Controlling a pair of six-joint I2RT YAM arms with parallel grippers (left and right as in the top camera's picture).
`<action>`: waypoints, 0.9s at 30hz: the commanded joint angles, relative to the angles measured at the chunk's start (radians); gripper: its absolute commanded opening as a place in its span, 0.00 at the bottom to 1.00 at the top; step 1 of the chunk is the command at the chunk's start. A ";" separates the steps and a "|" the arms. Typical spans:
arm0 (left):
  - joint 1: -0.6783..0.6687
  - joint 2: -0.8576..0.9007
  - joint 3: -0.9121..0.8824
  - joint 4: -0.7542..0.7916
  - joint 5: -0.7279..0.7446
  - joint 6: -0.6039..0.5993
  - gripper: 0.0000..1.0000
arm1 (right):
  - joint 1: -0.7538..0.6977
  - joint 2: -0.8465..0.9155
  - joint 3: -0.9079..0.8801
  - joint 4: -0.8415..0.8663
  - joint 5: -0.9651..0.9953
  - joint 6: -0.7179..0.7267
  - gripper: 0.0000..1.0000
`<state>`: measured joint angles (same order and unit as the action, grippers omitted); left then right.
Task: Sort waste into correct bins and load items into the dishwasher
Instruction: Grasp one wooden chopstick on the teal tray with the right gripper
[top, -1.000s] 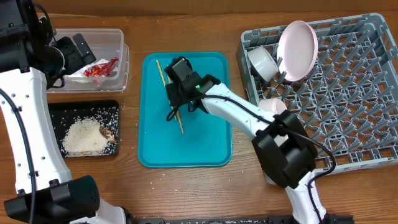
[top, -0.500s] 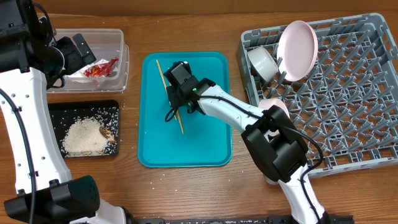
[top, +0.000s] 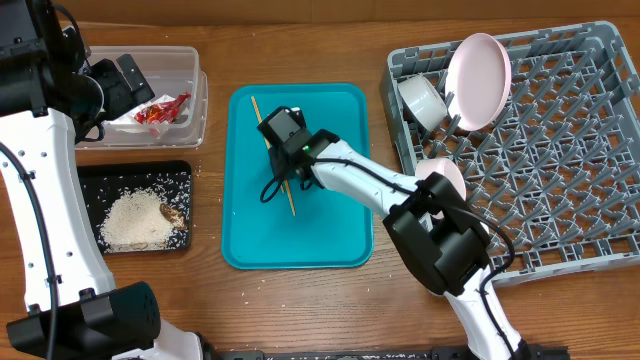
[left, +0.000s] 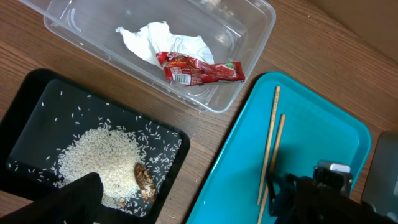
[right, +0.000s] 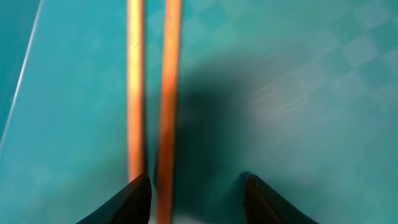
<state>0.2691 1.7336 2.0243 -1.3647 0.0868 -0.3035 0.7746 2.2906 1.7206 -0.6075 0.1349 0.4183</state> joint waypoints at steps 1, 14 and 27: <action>0.005 -0.001 0.022 0.000 0.007 0.012 1.00 | 0.030 0.027 -0.013 -0.021 -0.014 0.028 0.51; 0.005 -0.001 0.022 0.000 0.007 0.012 1.00 | 0.033 0.043 -0.013 -0.196 0.028 0.118 0.31; 0.005 -0.001 0.022 0.000 0.008 0.012 1.00 | 0.020 0.032 0.016 -0.351 -0.122 0.116 0.04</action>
<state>0.2691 1.7336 2.0243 -1.3647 0.0864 -0.3035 0.8047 2.2742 1.7550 -0.9077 0.0944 0.5270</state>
